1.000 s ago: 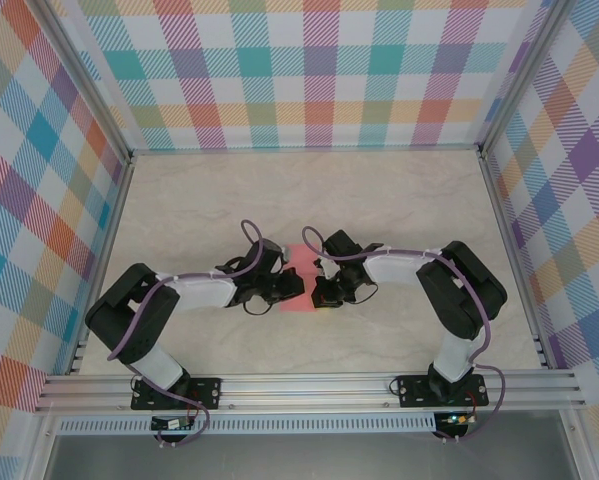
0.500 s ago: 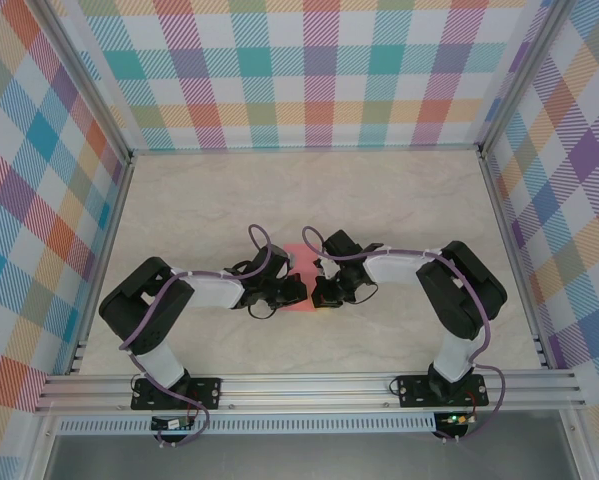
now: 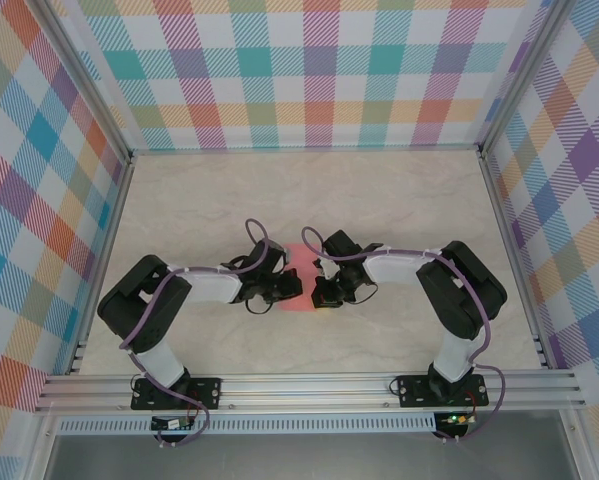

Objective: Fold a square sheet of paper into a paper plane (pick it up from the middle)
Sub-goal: Fold the triangle a second time at the center of the table.

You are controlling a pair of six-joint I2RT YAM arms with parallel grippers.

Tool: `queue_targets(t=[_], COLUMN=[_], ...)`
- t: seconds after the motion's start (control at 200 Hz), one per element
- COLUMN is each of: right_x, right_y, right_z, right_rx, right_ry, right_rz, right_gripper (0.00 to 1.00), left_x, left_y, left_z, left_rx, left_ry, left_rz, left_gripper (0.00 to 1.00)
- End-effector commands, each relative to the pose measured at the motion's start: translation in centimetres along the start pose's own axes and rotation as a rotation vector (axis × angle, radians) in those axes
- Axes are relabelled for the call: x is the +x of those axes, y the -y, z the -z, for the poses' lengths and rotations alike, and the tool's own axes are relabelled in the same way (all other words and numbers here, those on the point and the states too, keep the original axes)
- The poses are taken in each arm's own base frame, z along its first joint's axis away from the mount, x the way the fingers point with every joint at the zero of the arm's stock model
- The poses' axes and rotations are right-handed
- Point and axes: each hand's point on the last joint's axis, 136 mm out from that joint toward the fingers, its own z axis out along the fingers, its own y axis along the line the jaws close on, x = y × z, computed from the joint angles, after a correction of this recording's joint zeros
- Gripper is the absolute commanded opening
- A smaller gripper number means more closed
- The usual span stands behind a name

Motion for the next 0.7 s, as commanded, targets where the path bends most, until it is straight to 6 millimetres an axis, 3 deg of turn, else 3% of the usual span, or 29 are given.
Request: queue_targets(t=[0.0,0.175,0.355,0.505,0.56,0.695], right_x=[4.4,4.3,3.9,1.5,-0.1,-3.8], right_y=[6.5,6.2,5.2,1.4,-0.5,-4.7], right_z=[-1.6,-1.5,-1.2,0.5,1.8,5.6], right_rx=[0.243,0.234,0.192,0.077,0.03,-0.08], right_ry=[-0.135,-0.131,-0.118,-0.032,0.026,0.172], right_rz=[-0.088,-0.089,-0.085,-0.057,-0.042,0.004], right_gripper=[0.0,0.0,0.0,0.04,0.09,0.32], left_x=[-2.9,-5.7,-8.5,-9.8,-9.9,-9.4], left_y=[-4.9,-6.2,-5.7,-3.9,-3.1,-2.1], left_z=[0.7,1.4,3.2,5.4,6.2,8.0], left_rx=[-0.151,-0.14,-0.131,-0.11,-0.088,-0.066], left_ry=[0.09,0.126,0.17,0.204,0.212,0.228], left_rz=[0.026,0.05,0.04,0.027,0.038,0.097], left_gripper=[0.03,0.03,0.03,0.06,0.12,0.45])
